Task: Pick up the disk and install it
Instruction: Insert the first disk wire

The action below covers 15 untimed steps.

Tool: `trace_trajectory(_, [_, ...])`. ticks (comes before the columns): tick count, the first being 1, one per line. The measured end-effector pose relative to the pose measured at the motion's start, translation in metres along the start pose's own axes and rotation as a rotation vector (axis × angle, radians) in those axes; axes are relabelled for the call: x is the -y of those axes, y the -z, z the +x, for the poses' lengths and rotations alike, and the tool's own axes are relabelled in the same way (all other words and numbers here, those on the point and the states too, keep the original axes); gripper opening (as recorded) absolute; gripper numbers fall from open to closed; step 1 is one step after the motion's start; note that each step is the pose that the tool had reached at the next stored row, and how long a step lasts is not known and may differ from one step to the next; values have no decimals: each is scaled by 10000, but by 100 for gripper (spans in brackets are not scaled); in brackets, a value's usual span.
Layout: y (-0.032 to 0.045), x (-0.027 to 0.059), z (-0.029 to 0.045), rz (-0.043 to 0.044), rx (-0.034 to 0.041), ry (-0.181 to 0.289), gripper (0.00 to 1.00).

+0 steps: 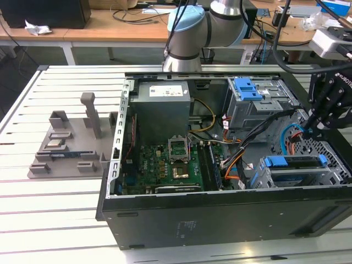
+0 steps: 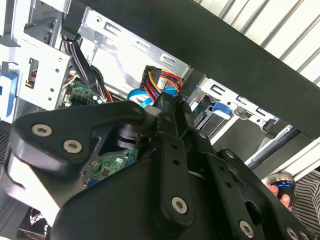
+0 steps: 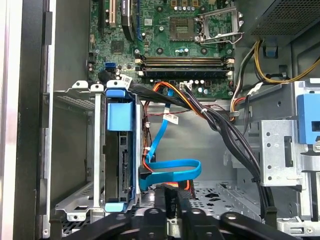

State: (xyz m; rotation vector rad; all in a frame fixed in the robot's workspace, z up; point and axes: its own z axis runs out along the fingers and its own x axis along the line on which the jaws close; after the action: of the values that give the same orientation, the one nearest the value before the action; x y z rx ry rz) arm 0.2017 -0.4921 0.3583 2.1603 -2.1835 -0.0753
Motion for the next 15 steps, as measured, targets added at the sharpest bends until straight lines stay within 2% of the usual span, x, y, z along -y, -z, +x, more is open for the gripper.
trace_trajectory(1, [0, 0, 0, 0, -2, 0, 17])
trace_trajectory(5, [-1, -1, 19, 1, -15, 0, 17])
trace_trajectory(12, [-40, -41, 288, 1, -19, 45, 17])
trace_trajectory(15, [-58, -53, 344, 1, -21, 70, 17])
